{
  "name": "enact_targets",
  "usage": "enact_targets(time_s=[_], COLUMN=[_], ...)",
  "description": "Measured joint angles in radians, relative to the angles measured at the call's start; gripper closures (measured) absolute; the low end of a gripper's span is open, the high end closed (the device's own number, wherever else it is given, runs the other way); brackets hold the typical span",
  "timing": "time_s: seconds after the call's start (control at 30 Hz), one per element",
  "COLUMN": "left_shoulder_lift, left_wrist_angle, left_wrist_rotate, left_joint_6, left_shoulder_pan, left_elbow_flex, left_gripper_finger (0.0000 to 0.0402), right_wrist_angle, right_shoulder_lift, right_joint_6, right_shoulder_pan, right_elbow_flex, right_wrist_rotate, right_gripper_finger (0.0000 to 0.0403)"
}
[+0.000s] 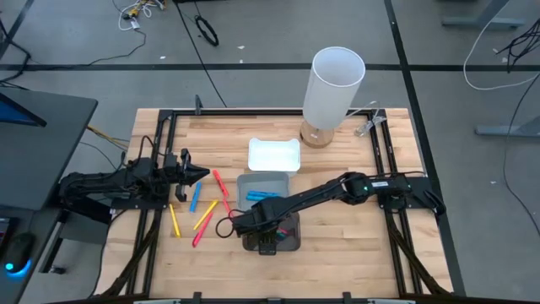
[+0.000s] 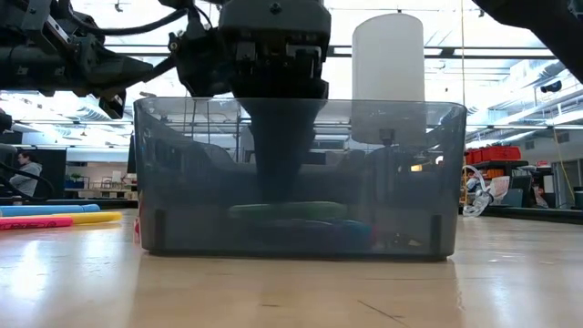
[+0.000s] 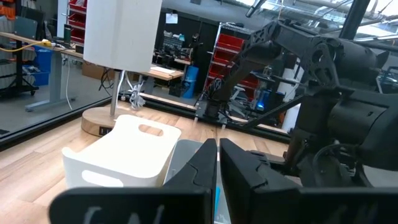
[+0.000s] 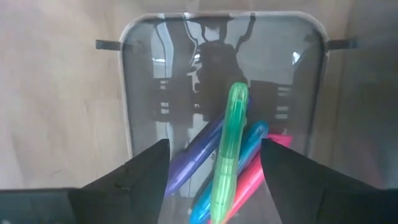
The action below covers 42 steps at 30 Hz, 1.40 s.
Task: Pick & Place Markers
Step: Put the blue highlighter pen into the gray bin
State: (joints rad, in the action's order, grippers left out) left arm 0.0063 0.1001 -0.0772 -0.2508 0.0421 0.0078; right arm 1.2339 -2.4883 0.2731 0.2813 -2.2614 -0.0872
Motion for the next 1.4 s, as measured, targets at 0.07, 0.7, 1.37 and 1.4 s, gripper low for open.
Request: enact_targets(time_s=[0.07,0.7,1.37,1.4], left_shoulder_lift=[0.0,0.0,0.0,0.0], left_wrist_angle=[0.0,0.0,0.0,0.0], left_wrist_rotate=[0.0,0.0,0.0,0.0], left_joint_6=[0.0,0.0,0.0,0.0], left_shoulder_pan=[0.0,0.0,0.0,0.0], left_elbow_flex=[0.0,0.0,0.0,0.0], left_gripper_finger=[0.0378,0.0378,0.0378,0.0378], right_wrist_angle=[0.006,0.052,0.056,0.032], right_shoulder_lift=[0.008,0.158,0.339,0.369], right_joint_6=[0.003,0.006,0.006,0.006], right_shoulder_pan=[0.0,0.0,-0.03,-0.03], right_elbow_flex=[-0.002,-0.002,0.101,0.145], right_wrist_rotate=[0.0,0.0,-0.008,-0.01], right_gripper_finger=[0.0152,0.0152,0.0152,0.0152])
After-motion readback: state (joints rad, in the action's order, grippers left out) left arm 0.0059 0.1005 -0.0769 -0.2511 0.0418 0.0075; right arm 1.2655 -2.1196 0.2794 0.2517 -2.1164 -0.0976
